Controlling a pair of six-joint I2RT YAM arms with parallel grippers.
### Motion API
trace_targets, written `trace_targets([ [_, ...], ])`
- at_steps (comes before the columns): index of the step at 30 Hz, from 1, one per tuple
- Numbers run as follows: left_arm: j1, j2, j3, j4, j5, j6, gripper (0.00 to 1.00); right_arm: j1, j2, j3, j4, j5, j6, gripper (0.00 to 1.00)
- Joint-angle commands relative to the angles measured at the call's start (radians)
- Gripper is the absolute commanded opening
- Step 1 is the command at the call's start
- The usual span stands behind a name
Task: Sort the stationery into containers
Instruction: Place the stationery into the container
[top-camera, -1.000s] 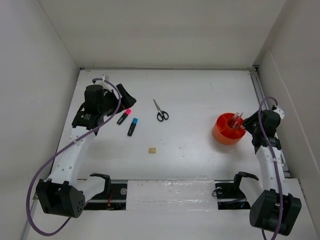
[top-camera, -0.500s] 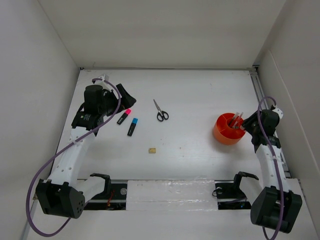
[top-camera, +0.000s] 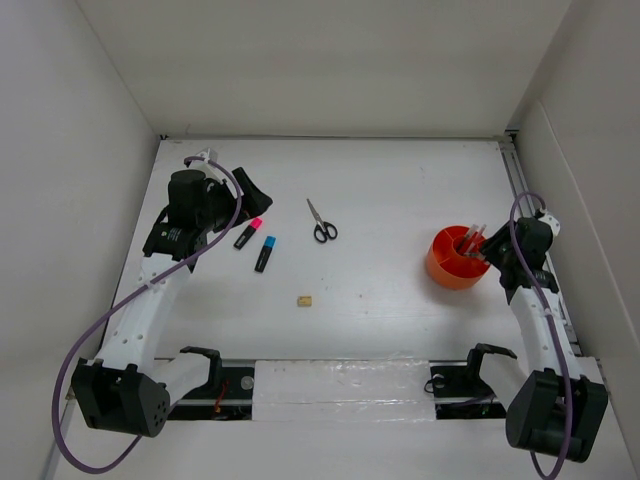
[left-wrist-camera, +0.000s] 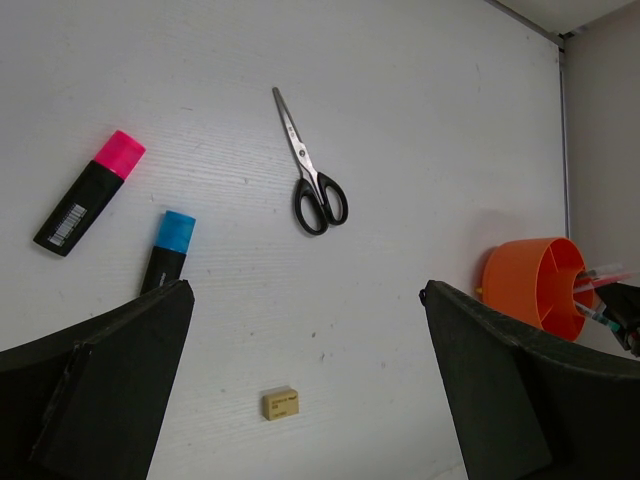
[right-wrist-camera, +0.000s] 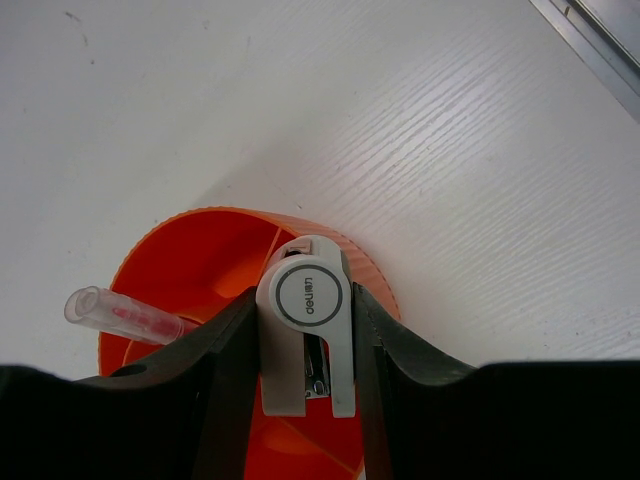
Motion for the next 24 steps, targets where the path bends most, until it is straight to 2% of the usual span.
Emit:
trace_targets([
  [1,0.001,-0.029,-0.01,0.035,0.002,0.015,0.99,0.009,-0.014,0.012,0.035,0.025,-0.007,0.05],
  [8,0.001,-0.029,-0.01,0.035,0.002,0.015,0.99,0.009,-0.023,0.012,0.025,0.034,-0.007,0.14],
  [15,0.001,-0.029,-0.01,0.035,0.002,0.015,0.99,0.018,-0.043,0.012,0.016,0.044,-0.007,0.14],
  [17,0.001,-0.029,-0.01,0.035,0.002,0.015,0.99,0.018,-0.043,0.012,0.016,0.044,-0.007,0.18],
  [24,0.001,-0.029,-0.01,0.035,0.002,0.015,0.99,0.018,-0.052,0.012,0.016,0.053,-0.016,0.21],
])
